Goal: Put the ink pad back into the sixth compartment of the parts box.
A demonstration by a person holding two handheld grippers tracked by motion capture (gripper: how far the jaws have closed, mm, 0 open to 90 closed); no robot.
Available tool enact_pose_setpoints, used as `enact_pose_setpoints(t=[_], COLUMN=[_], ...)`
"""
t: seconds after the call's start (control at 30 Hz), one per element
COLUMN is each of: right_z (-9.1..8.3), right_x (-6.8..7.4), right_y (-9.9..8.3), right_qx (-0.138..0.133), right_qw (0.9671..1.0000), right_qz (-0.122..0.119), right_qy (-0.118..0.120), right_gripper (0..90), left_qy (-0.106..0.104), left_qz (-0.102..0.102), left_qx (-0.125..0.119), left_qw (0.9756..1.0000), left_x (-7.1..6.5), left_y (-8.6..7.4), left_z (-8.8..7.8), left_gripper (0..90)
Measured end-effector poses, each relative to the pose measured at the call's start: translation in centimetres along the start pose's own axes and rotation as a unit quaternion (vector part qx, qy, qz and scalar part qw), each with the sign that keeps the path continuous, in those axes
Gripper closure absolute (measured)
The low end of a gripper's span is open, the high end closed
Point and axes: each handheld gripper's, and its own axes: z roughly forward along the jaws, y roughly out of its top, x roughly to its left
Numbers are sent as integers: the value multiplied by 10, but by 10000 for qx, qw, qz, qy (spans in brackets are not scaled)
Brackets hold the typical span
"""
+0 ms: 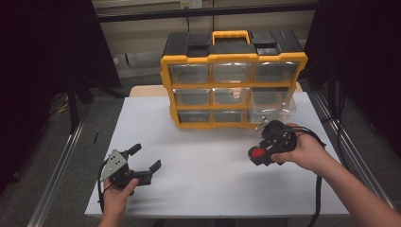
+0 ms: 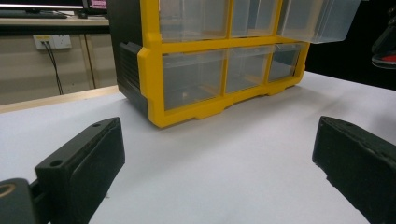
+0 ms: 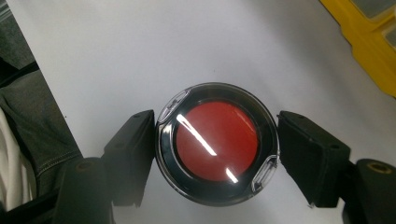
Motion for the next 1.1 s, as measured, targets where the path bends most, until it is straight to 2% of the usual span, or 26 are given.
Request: enact_pose_setpoints(t=[1.1], right_z=[-31], right_x=[-20], right_y=[5], right_qx=[220], right_qw=[9997], right_qz=[120], right_qy=[3], right_gripper=[300], left_qy=[-41], left_qz=[75], left_qx=[55], left_qw=[9999], left_x=[1], left_y=[0], left_z=[0], left_gripper=[26])
